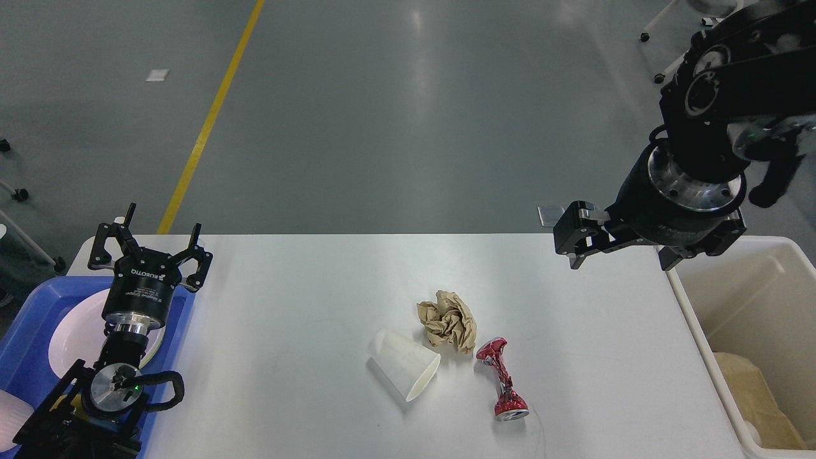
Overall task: Tidy desktop
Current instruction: 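Raise the right gripper out of the bin toward the second cup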
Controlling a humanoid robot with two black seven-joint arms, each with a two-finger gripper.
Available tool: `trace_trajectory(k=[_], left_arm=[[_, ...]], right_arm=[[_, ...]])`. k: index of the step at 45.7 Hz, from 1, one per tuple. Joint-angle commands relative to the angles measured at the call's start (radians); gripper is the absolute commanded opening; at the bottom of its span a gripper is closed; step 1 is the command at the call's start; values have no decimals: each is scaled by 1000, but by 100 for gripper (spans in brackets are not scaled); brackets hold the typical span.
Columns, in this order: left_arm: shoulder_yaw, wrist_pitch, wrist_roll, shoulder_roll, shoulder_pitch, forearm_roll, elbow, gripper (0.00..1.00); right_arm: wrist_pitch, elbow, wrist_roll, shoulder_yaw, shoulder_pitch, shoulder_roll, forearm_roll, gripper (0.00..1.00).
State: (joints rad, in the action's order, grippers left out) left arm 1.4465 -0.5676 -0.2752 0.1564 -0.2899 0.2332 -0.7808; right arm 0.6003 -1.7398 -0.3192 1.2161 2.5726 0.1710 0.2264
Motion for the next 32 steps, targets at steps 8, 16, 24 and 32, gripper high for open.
trace_trajectory(k=[8, 16, 24, 32], left_arm=[[0, 0, 1, 0, 0, 0, 0, 96], [0, 0, 1, 0, 0, 0, 0, 96], [0, 0, -1, 0, 0, 0, 0, 96], [0, 0, -1, 0, 0, 0, 0, 96]], right_arm=[[9, 5, 5, -1, -3, 1, 4, 100], [7, 14, 6, -4, -6, 1, 7, 100], [-1, 40, 12, -30, -26, 1, -15, 100], [-4, 100, 60, -262, -156, 13, -214, 90]])
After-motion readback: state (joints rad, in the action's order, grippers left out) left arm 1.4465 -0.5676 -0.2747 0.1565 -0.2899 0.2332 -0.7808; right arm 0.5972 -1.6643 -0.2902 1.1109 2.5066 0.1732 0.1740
